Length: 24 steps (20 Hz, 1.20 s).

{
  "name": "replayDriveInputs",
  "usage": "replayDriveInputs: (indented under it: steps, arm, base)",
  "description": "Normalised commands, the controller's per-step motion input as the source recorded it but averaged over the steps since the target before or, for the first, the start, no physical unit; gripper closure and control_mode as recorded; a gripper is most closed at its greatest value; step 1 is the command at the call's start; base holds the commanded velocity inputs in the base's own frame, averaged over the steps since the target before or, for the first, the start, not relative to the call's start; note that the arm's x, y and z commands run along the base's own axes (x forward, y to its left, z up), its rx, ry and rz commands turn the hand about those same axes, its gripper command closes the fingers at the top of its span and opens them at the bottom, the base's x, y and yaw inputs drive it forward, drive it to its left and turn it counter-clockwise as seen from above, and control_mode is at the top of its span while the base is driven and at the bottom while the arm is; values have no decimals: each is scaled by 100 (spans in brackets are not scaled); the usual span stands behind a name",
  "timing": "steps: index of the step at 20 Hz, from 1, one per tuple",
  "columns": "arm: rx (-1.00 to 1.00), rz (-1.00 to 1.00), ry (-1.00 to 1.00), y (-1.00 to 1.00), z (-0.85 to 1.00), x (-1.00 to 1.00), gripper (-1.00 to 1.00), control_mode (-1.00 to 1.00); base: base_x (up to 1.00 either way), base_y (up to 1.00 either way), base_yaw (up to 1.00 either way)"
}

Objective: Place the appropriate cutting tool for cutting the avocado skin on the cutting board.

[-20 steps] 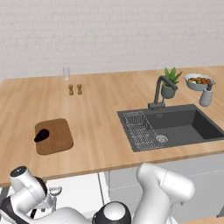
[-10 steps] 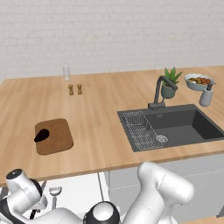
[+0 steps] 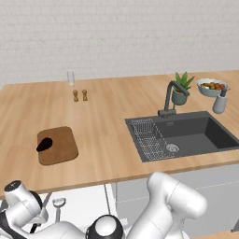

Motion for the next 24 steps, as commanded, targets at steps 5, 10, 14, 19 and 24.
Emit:
replayDriveInputs:
  steps: [5,10,14,19,24]
  arm:
    - [0,0,0,0,-24,-12,-100,-100]
    - [0,0,0,-1,-12,-27,-100,-100]
    - [0,0,-2,-4,-6,-19,-100,-100]
    - [1,0,-2,-24,0,-2,-100,-100]
    - [0,0,-2,-8,-13,-11,-100,-100]
  base:
    - [0,0,0]
    - [0,0,0]
    - [0,0,0]
    - [0,0,0]
    - [0,0,0]
